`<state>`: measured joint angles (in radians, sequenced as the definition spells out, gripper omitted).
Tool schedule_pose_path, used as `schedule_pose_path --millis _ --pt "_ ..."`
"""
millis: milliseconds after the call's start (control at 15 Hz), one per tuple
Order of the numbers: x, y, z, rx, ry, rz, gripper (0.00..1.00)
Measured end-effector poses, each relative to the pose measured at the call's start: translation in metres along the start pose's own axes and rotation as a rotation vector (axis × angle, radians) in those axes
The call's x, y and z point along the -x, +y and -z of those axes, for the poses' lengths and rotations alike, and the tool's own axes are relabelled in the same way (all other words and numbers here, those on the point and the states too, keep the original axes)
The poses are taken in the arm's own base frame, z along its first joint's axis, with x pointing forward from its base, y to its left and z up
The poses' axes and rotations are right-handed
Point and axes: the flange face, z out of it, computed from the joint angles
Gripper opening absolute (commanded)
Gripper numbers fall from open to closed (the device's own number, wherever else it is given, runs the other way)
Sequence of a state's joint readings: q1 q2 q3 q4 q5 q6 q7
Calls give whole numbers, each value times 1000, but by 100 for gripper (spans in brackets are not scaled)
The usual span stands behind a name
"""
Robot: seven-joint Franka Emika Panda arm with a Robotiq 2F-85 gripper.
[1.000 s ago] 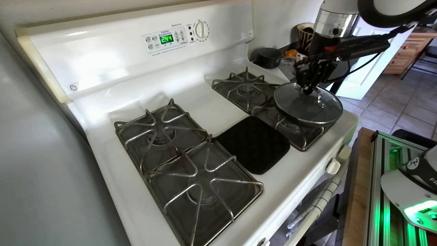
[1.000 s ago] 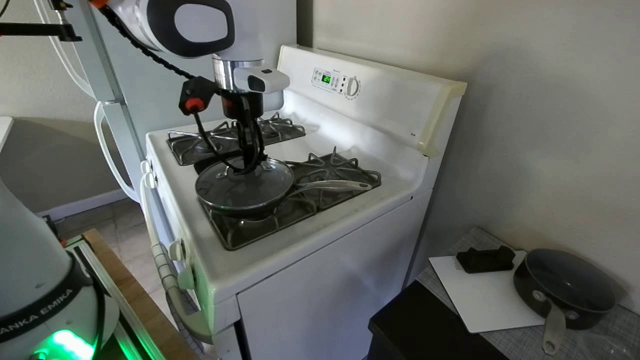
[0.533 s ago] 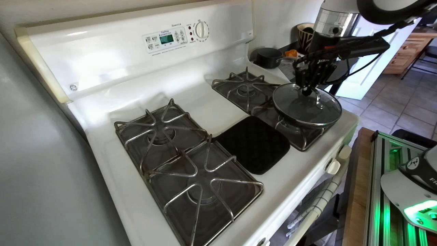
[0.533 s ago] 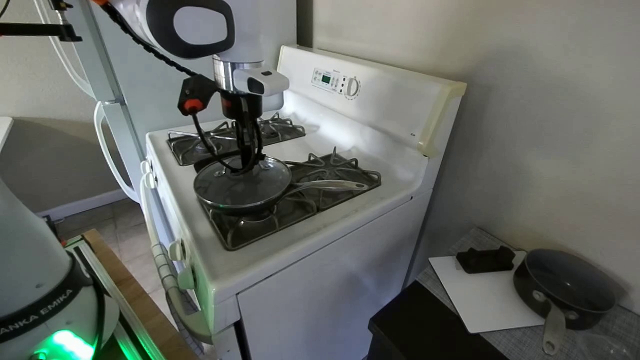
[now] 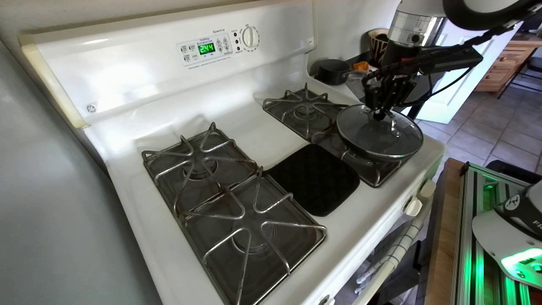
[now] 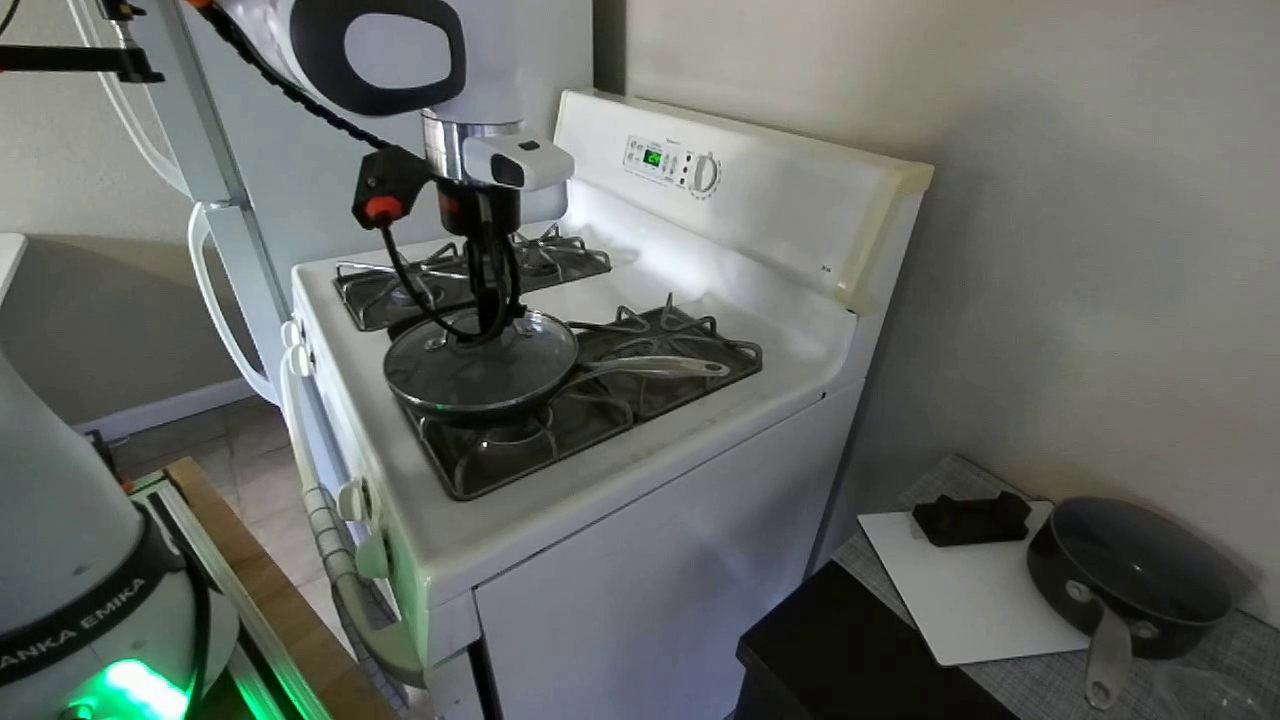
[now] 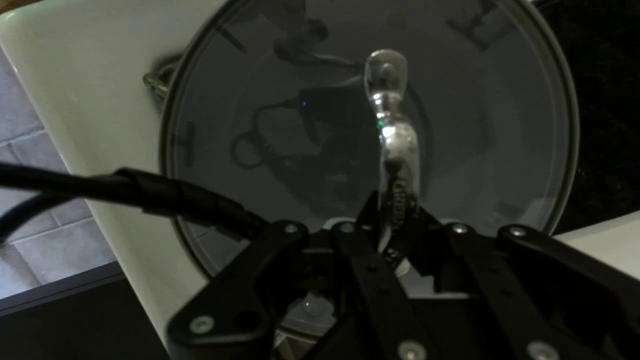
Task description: Remove the glass lid from the pan and put it on he black potholder on the stove
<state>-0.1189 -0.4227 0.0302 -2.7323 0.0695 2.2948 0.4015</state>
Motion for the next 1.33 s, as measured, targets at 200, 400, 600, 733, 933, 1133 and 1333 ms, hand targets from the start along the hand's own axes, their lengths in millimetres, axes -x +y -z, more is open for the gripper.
schedule_pose_path --millis 200,400,600,733,933,1133,1333 --pt "0 0 0 0 0 -1 0" --pt "0 0 0 0 -1 -1 0" --pt "0 0 0 0 -1 -1 0" --pt "0 1 0 0 -1 -1 0" --pt "0 1 1 1 -5 -2 0" --pt "0 3 4 1 -12 -1 0" --pt "1 4 9 1 -20 -1 0"
